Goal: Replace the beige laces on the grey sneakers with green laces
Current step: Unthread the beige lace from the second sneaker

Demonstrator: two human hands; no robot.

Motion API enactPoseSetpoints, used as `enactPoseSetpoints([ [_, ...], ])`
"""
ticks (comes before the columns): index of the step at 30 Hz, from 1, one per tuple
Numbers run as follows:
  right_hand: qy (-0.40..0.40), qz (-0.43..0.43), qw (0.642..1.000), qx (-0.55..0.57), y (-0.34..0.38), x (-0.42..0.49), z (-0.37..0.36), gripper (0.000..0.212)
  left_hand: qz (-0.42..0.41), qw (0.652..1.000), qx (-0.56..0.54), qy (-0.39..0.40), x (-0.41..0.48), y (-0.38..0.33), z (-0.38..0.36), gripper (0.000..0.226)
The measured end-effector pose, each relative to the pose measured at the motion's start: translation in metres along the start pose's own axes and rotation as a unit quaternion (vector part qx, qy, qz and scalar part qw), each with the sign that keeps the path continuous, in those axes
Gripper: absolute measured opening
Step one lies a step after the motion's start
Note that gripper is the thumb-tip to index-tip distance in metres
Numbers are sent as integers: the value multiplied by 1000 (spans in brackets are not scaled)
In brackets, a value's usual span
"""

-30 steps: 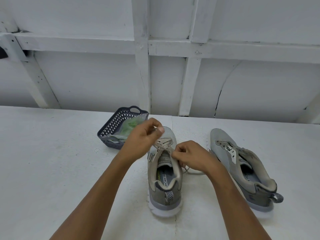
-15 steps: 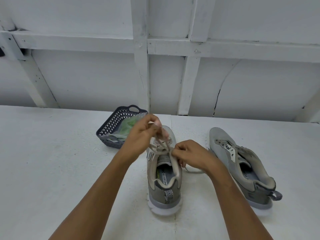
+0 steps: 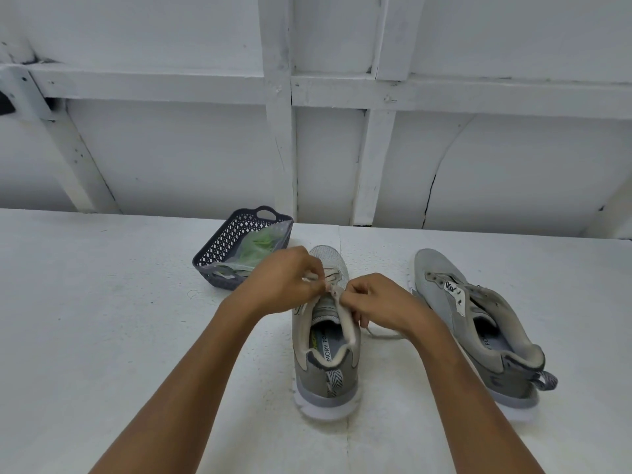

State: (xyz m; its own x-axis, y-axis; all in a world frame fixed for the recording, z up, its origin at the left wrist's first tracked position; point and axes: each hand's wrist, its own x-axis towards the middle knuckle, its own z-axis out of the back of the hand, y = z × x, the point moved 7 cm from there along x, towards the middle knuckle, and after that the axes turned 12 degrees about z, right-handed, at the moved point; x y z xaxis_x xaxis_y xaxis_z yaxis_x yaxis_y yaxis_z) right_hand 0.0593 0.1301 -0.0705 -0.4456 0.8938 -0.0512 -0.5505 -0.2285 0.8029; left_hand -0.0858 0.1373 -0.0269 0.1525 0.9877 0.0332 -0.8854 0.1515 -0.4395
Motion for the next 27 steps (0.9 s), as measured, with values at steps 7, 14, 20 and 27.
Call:
enactPoseSetpoints([
  [7, -44, 30, 994, -97, 6, 1, 8, 27, 52, 998, 27, 26, 5, 22, 2, 33],
  [14, -79, 37, 990, -114, 11, 8, 7, 17, 60, 996, 31, 62, 1, 20, -13, 30],
  [20, -106, 15, 993, -52, -2, 5, 20, 12, 112, 990, 5, 84, 3, 42, -11, 34],
  [27, -68, 51, 989, -119, 9, 10, 13, 28, 135, 982, -87, 100, 0, 50, -18, 29],
])
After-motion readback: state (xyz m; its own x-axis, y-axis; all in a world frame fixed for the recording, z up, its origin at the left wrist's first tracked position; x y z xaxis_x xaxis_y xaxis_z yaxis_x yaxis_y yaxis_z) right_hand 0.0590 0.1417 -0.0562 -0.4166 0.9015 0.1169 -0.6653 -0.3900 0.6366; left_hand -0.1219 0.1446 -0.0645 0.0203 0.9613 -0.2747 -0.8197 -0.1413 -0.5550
